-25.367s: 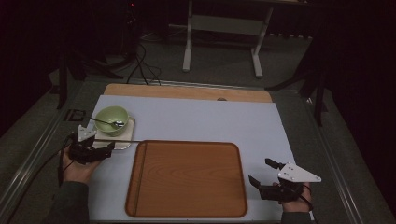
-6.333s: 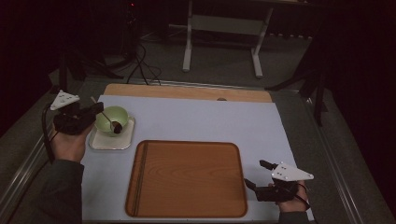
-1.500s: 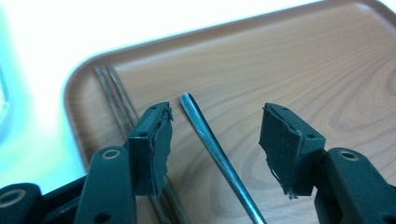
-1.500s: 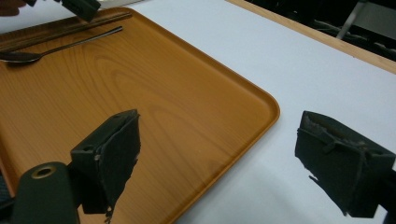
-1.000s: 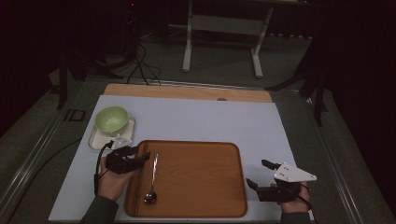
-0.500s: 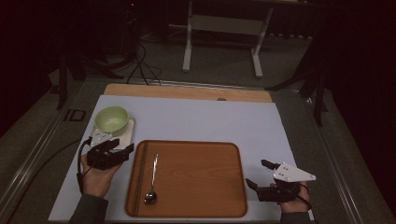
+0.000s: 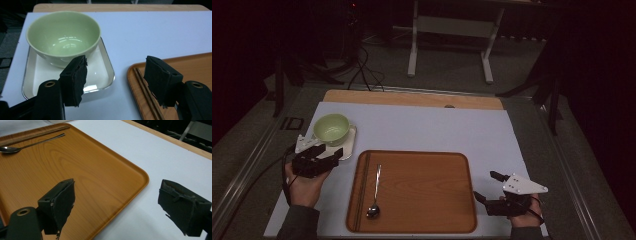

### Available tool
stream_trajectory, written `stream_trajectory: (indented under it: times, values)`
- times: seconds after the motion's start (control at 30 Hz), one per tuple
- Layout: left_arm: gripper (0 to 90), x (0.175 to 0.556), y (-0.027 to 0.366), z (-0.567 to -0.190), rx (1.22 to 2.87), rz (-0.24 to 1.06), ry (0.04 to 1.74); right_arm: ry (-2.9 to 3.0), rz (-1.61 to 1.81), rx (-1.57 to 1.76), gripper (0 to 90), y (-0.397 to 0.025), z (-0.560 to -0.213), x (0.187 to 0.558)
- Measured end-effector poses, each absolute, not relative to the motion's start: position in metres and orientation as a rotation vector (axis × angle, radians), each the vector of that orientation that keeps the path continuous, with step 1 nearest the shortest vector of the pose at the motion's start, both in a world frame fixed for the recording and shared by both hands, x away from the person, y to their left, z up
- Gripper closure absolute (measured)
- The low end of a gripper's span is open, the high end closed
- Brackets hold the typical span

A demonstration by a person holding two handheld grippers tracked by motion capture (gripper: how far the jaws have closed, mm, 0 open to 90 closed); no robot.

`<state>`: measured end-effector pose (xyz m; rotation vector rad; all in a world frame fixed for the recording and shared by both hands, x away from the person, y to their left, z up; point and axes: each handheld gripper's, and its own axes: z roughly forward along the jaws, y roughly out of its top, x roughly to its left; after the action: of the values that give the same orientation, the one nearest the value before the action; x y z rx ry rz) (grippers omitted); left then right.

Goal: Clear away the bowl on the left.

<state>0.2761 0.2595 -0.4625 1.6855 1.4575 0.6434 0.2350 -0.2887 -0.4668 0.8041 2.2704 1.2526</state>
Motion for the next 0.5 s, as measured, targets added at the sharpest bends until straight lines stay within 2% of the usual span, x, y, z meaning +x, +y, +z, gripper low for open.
stream_trajectory:
  times: [0.27, 0.4, 0.5]
  values:
    - [34.7, 0.290, 0.270, -0.452, 1.674, 0.706, 1.493, 2.267, 1.252, 0.812, 13.5, -0.289, -0.467, 0.235]
    - [26.5, 0.302, 0.276, -0.450, 1.659, 0.742, 1.544, 2.269, 1.252, 0.810, 13.5, -0.287, -0.467, 0.235]
    - [25.1, 0.306, 0.278, -0.450, 1.655, 0.759, 1.557, 2.267, 1.254, 0.809, 13.5, -0.288, -0.467, 0.235]
